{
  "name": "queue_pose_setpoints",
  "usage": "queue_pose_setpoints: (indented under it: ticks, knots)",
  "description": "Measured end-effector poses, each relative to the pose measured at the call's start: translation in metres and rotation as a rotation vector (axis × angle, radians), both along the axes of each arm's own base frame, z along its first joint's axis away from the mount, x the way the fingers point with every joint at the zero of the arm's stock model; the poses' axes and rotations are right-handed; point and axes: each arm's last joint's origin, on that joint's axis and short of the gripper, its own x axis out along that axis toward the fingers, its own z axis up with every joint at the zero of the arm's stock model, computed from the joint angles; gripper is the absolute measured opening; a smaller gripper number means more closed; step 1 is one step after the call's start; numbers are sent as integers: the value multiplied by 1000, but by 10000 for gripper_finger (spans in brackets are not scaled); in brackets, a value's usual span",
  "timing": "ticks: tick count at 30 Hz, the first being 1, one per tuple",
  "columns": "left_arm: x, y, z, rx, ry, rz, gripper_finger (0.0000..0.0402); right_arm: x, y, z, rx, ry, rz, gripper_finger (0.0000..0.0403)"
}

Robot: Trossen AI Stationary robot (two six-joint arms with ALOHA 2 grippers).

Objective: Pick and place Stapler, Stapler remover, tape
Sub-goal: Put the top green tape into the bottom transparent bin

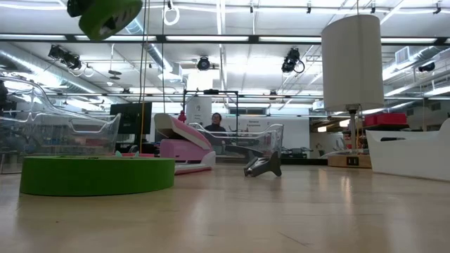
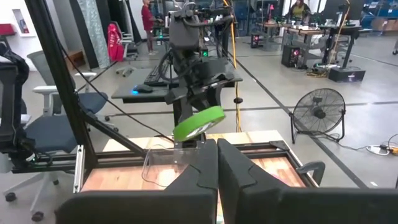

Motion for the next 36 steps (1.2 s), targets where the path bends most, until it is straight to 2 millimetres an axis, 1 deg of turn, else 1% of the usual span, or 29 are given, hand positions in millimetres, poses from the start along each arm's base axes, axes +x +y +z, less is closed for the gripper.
queue_pose_setpoints:
  ticks: [4, 7, 10, 13, 15, 17, 22, 27, 32, 36]
  knots:
    - [1, 0, -4, -13, 52, 2, 93, 0, 0, 0, 0, 0, 0, 0]
    - [2, -1, -12, -20, 108, -48, 93, 0, 0, 0, -1, 0, 0, 0]
    - [4, -2, -23, 1, 189, -145, 93, 0, 0, 0, -4, 0, 1, 0]
    - [5, -2, -36, 46, 287, -293, 93, 0, 0, 0, -7, 0, 2, 0]
    - [7, -3, -45, 44, 334, -372, 93, 0, 0, 0, -11, 0, 3, 0]
    - [7, -4, -56, 15, 369, -417, 93, 0, 0, 0, -11, 0, 3, 0]
    - [7, -6, -84, -48, 449, -419, 93, 0, 0, 0, -14, 0, 4, 0]
    - [11, -6, -108, -75, 458, -429, 93, 0, 0, 0, -14, 0, 4, 0]
    - [8, -6, -122, -87, 501, -428, 93, 0, 0, 0, -13, 0, 4, 0]
    - [7, -6, -127, -95, 521, -439, 93, 0, 0, 0, -13, 1, 4, 0]
